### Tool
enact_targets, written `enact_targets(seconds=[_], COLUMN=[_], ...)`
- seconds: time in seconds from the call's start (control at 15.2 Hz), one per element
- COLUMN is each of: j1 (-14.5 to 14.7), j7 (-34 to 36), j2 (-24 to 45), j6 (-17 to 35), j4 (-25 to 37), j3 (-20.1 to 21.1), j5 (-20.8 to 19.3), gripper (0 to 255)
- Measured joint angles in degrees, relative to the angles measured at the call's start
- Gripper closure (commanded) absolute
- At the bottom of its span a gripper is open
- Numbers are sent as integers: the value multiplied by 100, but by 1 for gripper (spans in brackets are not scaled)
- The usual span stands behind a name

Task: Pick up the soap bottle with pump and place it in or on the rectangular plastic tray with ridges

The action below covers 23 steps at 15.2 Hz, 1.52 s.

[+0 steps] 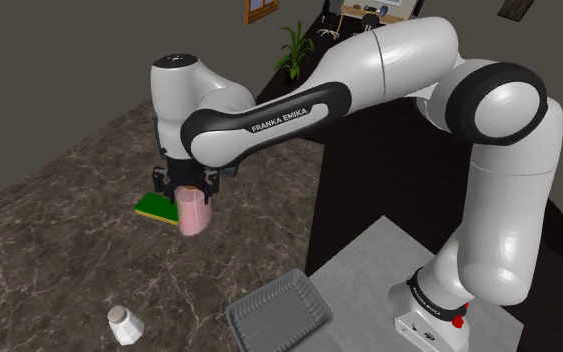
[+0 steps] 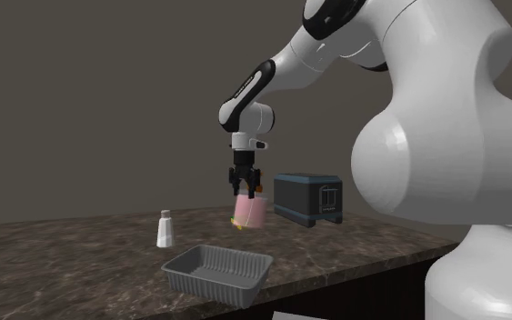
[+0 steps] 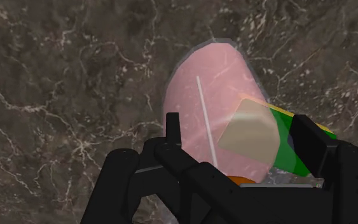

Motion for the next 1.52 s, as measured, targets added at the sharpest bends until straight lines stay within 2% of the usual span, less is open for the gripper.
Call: enact_targets(seconds=[1.06,1.19,1.52], j1=[-21,-86,-223], j7=[-159,-137,-42], j2=[-366,-648,-1652], j6=[-1048,-984,-599], j4=[736,416,-836], j3=[132,197,429], j5=[247,371,871], gripper=[255,255,255])
